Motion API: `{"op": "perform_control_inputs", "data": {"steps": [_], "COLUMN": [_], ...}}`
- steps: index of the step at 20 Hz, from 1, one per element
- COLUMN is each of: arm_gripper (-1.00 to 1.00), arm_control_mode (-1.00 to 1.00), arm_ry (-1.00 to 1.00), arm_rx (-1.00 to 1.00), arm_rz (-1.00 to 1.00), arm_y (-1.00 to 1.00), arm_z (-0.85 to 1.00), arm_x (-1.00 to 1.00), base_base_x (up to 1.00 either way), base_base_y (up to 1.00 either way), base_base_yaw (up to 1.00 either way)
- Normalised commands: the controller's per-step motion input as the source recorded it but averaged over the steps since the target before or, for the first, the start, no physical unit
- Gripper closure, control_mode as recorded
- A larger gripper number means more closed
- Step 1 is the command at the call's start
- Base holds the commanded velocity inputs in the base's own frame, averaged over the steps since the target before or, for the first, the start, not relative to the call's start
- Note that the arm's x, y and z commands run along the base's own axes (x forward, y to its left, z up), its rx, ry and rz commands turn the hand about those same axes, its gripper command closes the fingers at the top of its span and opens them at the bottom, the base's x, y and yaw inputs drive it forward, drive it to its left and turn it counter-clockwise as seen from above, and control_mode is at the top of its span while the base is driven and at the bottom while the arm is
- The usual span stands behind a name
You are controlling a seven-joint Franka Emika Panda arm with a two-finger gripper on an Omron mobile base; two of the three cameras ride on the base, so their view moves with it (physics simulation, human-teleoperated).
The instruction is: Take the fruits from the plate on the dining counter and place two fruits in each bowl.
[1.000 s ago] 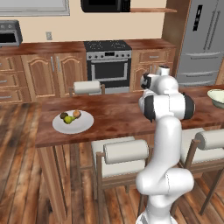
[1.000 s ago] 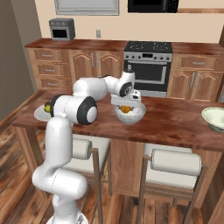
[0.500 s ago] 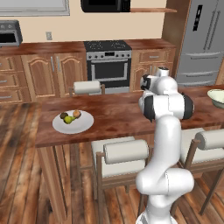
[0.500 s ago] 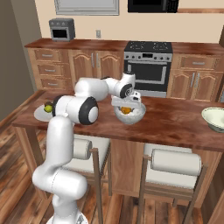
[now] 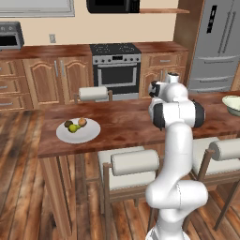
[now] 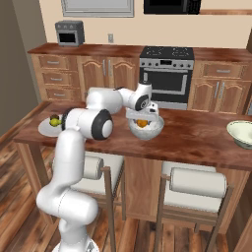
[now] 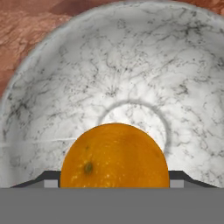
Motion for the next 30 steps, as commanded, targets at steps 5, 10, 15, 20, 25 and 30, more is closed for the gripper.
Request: {"op": "perform_control_inputs", "data": {"steps": [5,10,15,20,25,30], "arm_gripper": [1.00,1.00,1.00,-1.00,-1.00,-1.00], "arm_control_mode": [-1.00,-1.00,-1.00,-1.00,-1.00,-1.00], "arm_ry": [0.00,0.01,0.00,0.01,0.01,0.03], "arm_rx": [0.00,0.00,0.00,0.00,0.00,0.00], "arm_rz": [0.00,0.00,0.00,0.00,0.00,0.00], "arm_y": [0.00,0.00,0.00,0.00,0.00,0.00], "arm_z": [-0.07,-0.17,-0.03,0.00,0.00,0.00], "arm_x": [0.12,0.00,0.00,0.09,0.10,0.23], "base_base_x": [0.00,0.00,0.00,0.00,0.00,0.00], "base_base_y": [0.00,0.00,0.00,0.00,0.00,0.00], "base_base_yaw": [0.00,0.00,0.00,0.00,0.00,0.00]}}
